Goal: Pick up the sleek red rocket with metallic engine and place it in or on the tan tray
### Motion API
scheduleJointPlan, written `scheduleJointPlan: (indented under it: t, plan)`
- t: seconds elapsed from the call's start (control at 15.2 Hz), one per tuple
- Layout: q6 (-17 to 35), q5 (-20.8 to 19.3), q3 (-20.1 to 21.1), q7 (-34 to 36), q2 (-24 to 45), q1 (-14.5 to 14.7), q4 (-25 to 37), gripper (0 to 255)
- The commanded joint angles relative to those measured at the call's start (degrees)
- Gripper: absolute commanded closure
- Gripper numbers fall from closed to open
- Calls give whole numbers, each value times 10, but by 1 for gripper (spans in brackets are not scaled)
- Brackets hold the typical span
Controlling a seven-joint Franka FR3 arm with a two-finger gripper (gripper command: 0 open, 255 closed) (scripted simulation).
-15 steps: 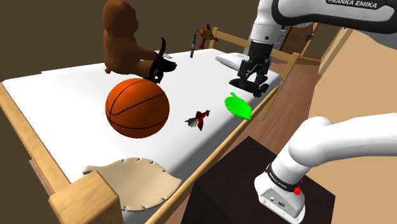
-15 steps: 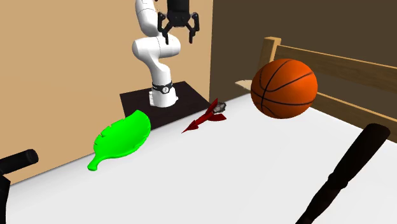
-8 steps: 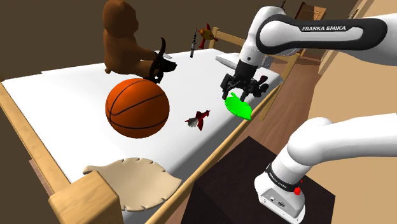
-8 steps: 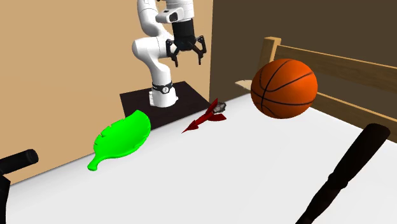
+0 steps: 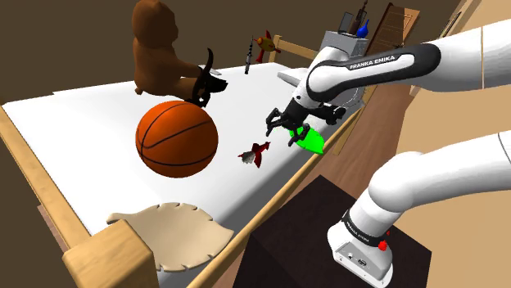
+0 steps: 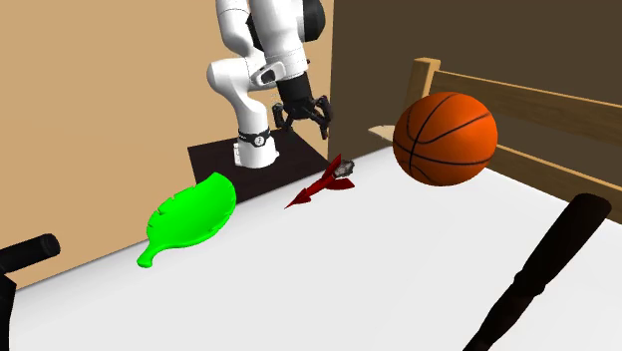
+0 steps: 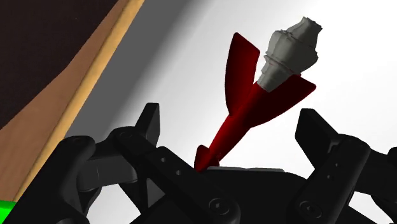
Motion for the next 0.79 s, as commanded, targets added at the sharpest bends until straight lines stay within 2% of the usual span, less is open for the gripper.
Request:
scheduleJointPlan:
  t: [0.0, 0.26, 0.73]
  plan:
    - [86, 39, 6, 20, 48, 2, -11, 0]
    - [233, 133, 4, 34, 147, 28, -12, 0]
    - [302, 196, -5, -15, 229, 66, 3, 0]
